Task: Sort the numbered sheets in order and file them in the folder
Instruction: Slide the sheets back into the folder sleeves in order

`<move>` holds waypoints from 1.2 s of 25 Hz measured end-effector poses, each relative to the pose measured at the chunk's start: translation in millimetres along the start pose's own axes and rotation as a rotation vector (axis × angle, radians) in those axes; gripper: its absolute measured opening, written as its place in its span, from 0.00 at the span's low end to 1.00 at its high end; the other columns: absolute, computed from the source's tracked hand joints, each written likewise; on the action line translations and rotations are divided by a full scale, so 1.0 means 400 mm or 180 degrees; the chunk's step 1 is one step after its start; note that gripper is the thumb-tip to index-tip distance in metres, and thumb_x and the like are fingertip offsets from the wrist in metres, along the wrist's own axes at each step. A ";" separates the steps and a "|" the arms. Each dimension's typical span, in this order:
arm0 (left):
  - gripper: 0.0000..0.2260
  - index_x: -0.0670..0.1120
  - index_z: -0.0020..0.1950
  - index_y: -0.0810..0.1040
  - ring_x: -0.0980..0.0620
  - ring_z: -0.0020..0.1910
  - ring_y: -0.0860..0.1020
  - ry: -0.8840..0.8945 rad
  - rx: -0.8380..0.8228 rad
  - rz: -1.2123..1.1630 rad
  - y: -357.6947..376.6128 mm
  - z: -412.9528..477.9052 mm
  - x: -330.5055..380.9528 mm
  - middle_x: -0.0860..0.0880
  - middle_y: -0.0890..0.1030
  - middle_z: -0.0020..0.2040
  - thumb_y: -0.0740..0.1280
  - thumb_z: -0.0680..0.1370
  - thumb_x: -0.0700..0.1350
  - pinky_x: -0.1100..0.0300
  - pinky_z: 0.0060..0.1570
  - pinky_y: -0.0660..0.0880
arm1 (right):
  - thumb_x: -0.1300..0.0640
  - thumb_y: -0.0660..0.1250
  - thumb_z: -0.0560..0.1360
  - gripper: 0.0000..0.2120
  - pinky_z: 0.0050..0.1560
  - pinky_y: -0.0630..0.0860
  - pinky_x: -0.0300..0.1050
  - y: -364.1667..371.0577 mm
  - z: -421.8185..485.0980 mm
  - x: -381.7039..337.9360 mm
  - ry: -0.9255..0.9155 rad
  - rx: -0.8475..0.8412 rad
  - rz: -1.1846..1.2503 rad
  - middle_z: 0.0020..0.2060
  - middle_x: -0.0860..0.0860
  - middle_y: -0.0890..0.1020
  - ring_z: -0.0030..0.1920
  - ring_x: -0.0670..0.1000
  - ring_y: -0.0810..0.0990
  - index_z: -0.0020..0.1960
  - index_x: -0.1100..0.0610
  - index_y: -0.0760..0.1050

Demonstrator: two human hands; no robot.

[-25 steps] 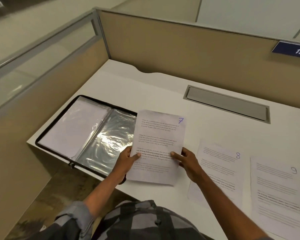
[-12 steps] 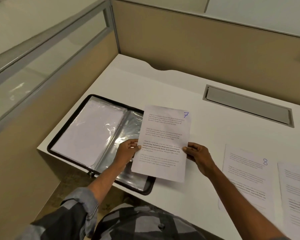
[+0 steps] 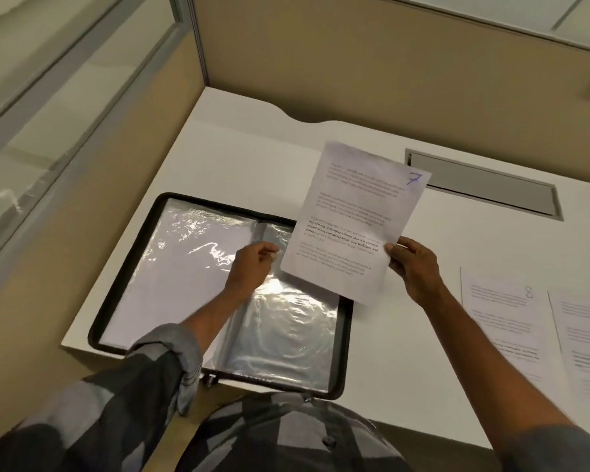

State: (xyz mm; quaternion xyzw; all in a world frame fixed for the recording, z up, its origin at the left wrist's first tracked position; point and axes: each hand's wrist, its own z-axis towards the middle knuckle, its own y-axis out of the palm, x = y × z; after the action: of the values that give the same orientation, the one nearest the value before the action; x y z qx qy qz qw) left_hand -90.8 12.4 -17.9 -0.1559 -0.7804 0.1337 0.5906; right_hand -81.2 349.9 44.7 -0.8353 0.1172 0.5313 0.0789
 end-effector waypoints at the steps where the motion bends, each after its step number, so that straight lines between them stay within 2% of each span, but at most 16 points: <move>1: 0.10 0.47 0.59 0.83 0.51 0.51 0.83 0.0261 -0.0042 0.0386 -0.002 0.025 -0.004 0.49 0.84 0.55 0.66 0.81 0.38 0.54 0.56 0.81 | 0.66 0.70 0.78 0.14 0.49 0.83 0.42 0.005 0.017 -0.022 -0.0005 0.0078 0.0082 0.52 0.54 0.87 0.50 0.53 0.87 0.63 0.64 0.79; 4: 0.16 0.41 0.69 0.77 0.45 0.67 0.76 0.1004 -0.0401 0.1350 0.020 0.104 -0.037 0.44 0.78 0.68 0.63 0.82 0.36 0.50 0.69 0.72 | 0.67 0.70 0.78 0.15 0.49 0.83 0.42 0.025 0.065 -0.068 0.0036 0.0253 0.0378 0.53 0.55 0.87 0.51 0.53 0.86 0.64 0.64 0.78; 6: 0.22 0.37 0.77 0.68 0.41 0.77 0.66 0.1405 -0.0774 0.2207 0.043 0.146 -0.059 0.40 0.68 0.77 0.62 0.82 0.37 0.47 0.76 0.64 | 0.67 0.70 0.78 0.16 0.53 0.83 0.45 0.045 0.094 -0.086 0.0070 0.0349 0.0573 0.56 0.57 0.86 0.54 0.55 0.86 0.65 0.64 0.77; 8: 0.25 0.36 0.79 0.64 0.38 0.79 0.63 0.1593 -0.0862 0.2792 0.060 0.170 -0.074 0.38 0.65 0.79 0.63 0.83 0.40 0.43 0.76 0.63 | 0.68 0.70 0.78 0.16 0.55 0.83 0.46 0.069 0.129 -0.100 0.0112 0.0397 0.0780 0.56 0.57 0.85 0.55 0.54 0.86 0.65 0.64 0.77; 10: 0.22 0.36 0.76 0.68 0.38 0.77 0.66 0.1709 -0.0763 0.2944 0.065 0.169 -0.094 0.37 0.68 0.77 0.63 0.83 0.41 0.42 0.75 0.65 | 0.68 0.69 0.78 0.17 0.54 0.82 0.45 0.097 0.161 -0.099 0.0219 0.0384 0.0900 0.58 0.57 0.85 0.54 0.53 0.86 0.66 0.64 0.77; 12: 0.18 0.37 0.71 0.75 0.40 0.75 0.69 0.1940 -0.0794 0.2942 0.058 0.179 -0.105 0.38 0.73 0.73 0.59 0.83 0.42 0.45 0.75 0.65 | 0.69 0.67 0.77 0.18 0.54 0.81 0.44 0.126 0.192 -0.088 0.0371 0.0328 0.0878 0.59 0.56 0.84 0.49 0.50 0.86 0.68 0.64 0.76; 13: 0.16 0.38 0.67 0.79 0.41 0.72 0.73 0.2003 -0.0762 0.2824 0.051 0.182 -0.103 0.40 0.77 0.70 0.59 0.83 0.41 0.47 0.73 0.67 | 0.69 0.66 0.77 0.18 0.54 0.81 0.44 0.141 0.204 -0.082 0.0438 0.0305 0.0858 0.58 0.56 0.84 0.47 0.49 0.85 0.67 0.64 0.77; 15: 0.06 0.41 0.53 0.84 0.44 0.59 0.80 0.2134 -0.0464 0.2420 0.028 0.192 -0.091 0.43 0.83 0.57 0.70 0.79 0.41 0.50 0.62 0.75 | 0.70 0.66 0.77 0.16 0.52 0.81 0.43 0.173 0.223 -0.068 0.0535 0.0293 0.0886 0.54 0.54 0.85 0.47 0.50 0.84 0.63 0.62 0.78; 17: 0.06 0.45 0.46 0.81 0.47 0.51 0.80 0.2226 -0.0480 0.2084 -0.001 0.213 -0.070 0.48 0.82 0.48 0.74 0.77 0.46 0.51 0.53 0.76 | 0.71 0.66 0.77 0.14 0.52 0.82 0.43 0.205 0.243 -0.065 0.0572 0.0297 0.0983 0.50 0.53 0.86 0.48 0.50 0.84 0.60 0.60 0.79; 20: 0.09 0.49 0.47 0.77 0.52 0.46 0.77 0.2150 -0.0850 0.1861 -0.039 0.235 -0.048 0.54 0.80 0.44 0.73 0.76 0.53 0.53 0.50 0.72 | 0.72 0.66 0.77 0.15 0.53 0.82 0.44 0.245 0.280 -0.060 0.0562 0.0395 0.1134 0.49 0.54 0.86 0.47 0.51 0.85 0.62 0.62 0.79; 25: 0.11 0.52 0.51 0.76 0.57 0.50 0.74 0.1941 -0.1418 0.1843 -0.066 0.270 -0.008 0.58 0.79 0.47 0.74 0.76 0.55 0.53 0.62 0.68 | 0.73 0.66 0.76 0.18 0.57 0.83 0.50 0.293 0.336 -0.055 0.0526 0.0492 0.1275 0.58 0.60 0.84 0.50 0.54 0.85 0.65 0.67 0.77; 28: 0.24 0.53 0.62 0.74 0.59 0.50 0.76 0.1559 -0.1687 0.1705 -0.061 0.293 0.009 0.59 0.80 0.47 0.75 0.72 0.63 0.54 0.61 0.68 | 0.73 0.66 0.77 0.18 0.58 0.83 0.51 0.311 0.356 -0.058 0.0524 0.0404 0.1230 0.57 0.60 0.85 0.51 0.55 0.85 0.65 0.67 0.77; 30: 0.29 0.55 0.64 0.76 0.59 0.50 0.76 0.1411 -0.1704 0.1721 -0.053 0.309 0.024 0.59 0.80 0.47 0.75 0.69 0.68 0.56 0.57 0.66 | 0.73 0.66 0.77 0.18 0.58 0.83 0.52 0.318 0.364 -0.056 0.0540 0.0331 0.1167 0.58 0.60 0.84 0.53 0.56 0.85 0.65 0.66 0.77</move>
State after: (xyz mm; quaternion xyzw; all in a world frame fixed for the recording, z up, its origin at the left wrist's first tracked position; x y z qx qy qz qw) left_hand -214.4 -6.3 -34.0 -0.5270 -0.5731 0.0398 0.6263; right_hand -252.4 267.8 2.6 -0.8365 0.3008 0.4577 0.0137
